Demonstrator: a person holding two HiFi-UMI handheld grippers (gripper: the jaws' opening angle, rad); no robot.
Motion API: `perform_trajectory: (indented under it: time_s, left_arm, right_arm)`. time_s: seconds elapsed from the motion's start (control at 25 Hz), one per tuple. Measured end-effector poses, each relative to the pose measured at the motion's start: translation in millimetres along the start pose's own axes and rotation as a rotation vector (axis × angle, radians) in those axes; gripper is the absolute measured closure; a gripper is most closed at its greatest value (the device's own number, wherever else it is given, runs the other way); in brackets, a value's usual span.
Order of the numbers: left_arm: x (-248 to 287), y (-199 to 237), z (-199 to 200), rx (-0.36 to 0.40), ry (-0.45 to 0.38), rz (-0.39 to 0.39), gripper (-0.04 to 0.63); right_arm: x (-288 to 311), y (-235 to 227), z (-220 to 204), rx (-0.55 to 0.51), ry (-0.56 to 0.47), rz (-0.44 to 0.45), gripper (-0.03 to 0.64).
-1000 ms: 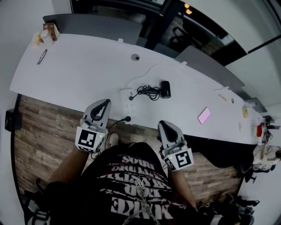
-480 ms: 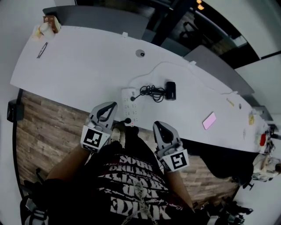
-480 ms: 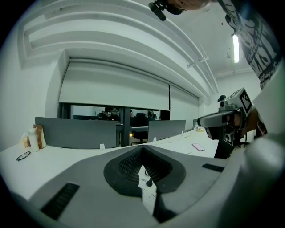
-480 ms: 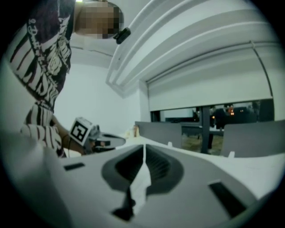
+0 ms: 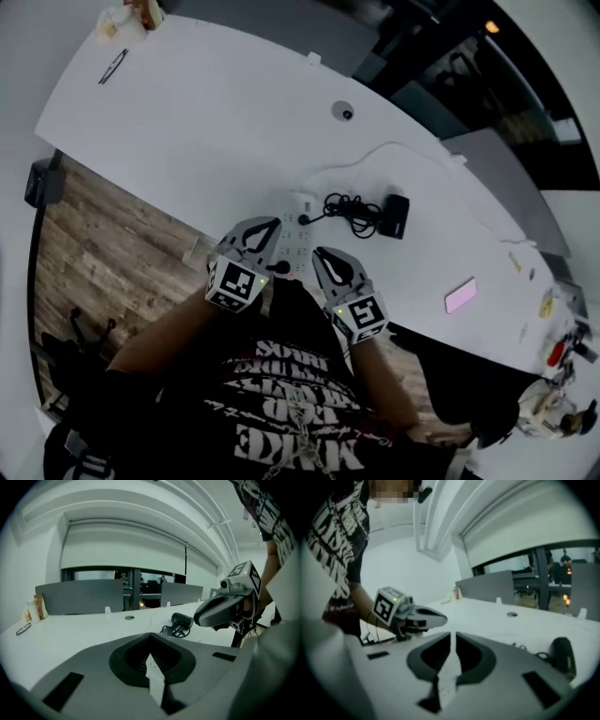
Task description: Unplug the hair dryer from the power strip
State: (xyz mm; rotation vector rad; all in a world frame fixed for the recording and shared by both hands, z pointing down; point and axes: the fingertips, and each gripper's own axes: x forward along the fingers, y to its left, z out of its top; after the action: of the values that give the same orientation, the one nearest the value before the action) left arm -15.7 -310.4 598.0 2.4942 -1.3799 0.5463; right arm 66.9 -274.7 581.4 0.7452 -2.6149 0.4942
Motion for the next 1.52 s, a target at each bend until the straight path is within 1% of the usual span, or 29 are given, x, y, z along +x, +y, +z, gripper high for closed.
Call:
perform_trajectory:
  time_s: [0.08,0.12,0.2,0.24,0.36,0.48,0.56,0.6,0.64,0.68,0.8,0.84,0.92,1.0,1.08,1.16,1.2,1.24,1.28,1.32,1.36,1.4,1.44,1.48,1.52]
  left_arm:
    - [20,-4,-27,-0.004,0.054,0.005,0.572]
    - [30,-6,-38,-0.005,0.078,0.007,0.572]
    - [48,-7,-53,-0.002,0.115,0.005,0.572]
    - [56,-9,-58,0.004,0.129,0.002,0.572]
    - [75,-11,-71,0.031,0.167,-0.009,0.572]
    - [80,-9,-84,0.067,0.206,-0.007,0.572]
    - [83,-10,-88,0.103,0.203,0.006,0.572]
    - [83,-11,-88,0.118,0.192,0.018,0.572]
    - [84,-12,-88,0.134,0.181,0.034,0.572]
    - [84,-12,-87,0.150,0.173,0.053,0.572]
    - [85,-10,-82,0.216,0.167,0.102,0.574]
    - [87,-10,-81,0.250,0.173,0.114,0.574]
    - [90,-7,-79,0.323,0.189,0.137,0.574]
    - [93,1,-82,0.346,0.212,0.162,0.575]
    - [93,12,-96,0.357,0.280,0.186,0.575]
    - [88,24,-109,0.332,0.335,0.196,0.576]
    - [85,30,-111,0.297,0.341,0.195,0.575]
    - [81,34,-107,0.247,0.328,0.191,0.575]
    - [78,37,-97,0.186,0.296,0.181,0.575]
    - [77,36,-84,0.127,0.252,0.161,0.575]
    - [79,29,-70,0.087,0.205,0.129,0.575]
    - [82,19,-60,0.076,0.170,0.089,0.575]
    - [86,6,-55,0.093,0.156,0.045,0.575]
    - [90,-7,-57,0.123,0.165,0.002,0.575]
    - [95,-18,-63,0.150,0.193,-0.034,0.575]
  right_arm:
    - [19,-14,-26,0.068,0.044,0.005,0.577]
    - [28,-20,-37,0.108,0.067,0.010,0.566]
    - [44,-31,-55,0.178,0.107,0.018,0.443]
    - [51,-35,-60,0.202,0.114,0.021,0.440]
    - [67,-46,-61,0.239,0.084,0.030,0.441]
    - [82,-51,-54,0.283,-0.002,0.036,0.442]
    - [87,-55,-51,0.317,-0.058,0.033,0.442]
    - [89,-56,-50,0.335,-0.081,0.032,0.460]
    - [90,-57,-49,0.364,-0.098,0.032,0.525]
    - [91,-58,-47,0.411,-0.111,0.035,0.540]
    - [91,-63,-37,0.603,-0.155,0.052,0.545]
    - [89,-65,-32,0.645,-0.182,0.056,0.546]
    - [83,-72,-24,0.698,-0.249,0.060,0.558]
    - [74,-82,-19,0.741,-0.316,0.055,0.565]
    - [69,-92,-16,0.763,-0.357,0.055,0.565]
    - [69,-98,-16,0.762,-0.353,0.061,0.565]
    - [70,-98,-17,0.769,-0.341,0.063,0.565]
    - [72,-98,-18,0.784,-0.330,0.065,0.565]
    - [73,-99,-18,0.803,-0.321,0.067,0.563]
    - [74,-100,-18,0.816,-0.313,0.064,0.563]
    - [75,-101,-19,0.824,-0.305,0.057,0.563]
    - [76,-103,-21,0.829,-0.297,0.046,0.563]
    - [77,-103,-23,0.834,-0.291,0.036,0.563]
    - [78,-103,-24,0.839,-0.285,0.033,0.563]
    - [79,-102,-23,0.847,-0.281,0.037,0.563]
